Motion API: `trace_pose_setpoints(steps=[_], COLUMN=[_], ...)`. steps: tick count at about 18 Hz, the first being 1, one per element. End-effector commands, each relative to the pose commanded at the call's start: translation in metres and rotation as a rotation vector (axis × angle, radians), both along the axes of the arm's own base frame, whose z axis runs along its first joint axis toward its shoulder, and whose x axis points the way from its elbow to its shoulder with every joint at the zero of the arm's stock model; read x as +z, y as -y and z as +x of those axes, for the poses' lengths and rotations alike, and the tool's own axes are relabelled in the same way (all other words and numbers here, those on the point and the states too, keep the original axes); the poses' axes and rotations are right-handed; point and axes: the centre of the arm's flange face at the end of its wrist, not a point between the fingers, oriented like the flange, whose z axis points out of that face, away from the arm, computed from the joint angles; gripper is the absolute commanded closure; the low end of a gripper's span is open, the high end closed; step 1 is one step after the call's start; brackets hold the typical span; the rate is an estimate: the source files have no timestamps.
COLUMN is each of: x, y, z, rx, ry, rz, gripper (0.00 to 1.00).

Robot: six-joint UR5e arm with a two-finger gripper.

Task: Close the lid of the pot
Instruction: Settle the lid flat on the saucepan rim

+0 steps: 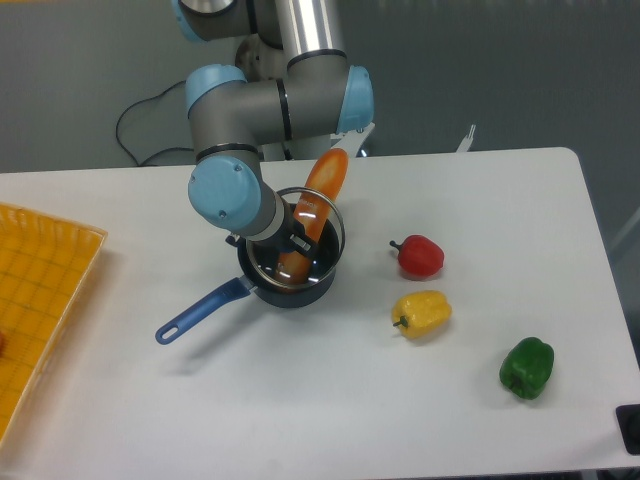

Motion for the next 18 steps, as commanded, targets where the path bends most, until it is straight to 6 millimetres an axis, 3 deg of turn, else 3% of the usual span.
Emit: trace_pose_setpoints(steps=[9, 18], x=[-0.0007, -0.0024], y=[-0.0007, -0.0009], z=[0.0005, 0.0002], rx=[-0.002, -0.002], ry=[0.0, 0.001], rz=[0.0, -0.003], gripper=[0.32, 0.21])
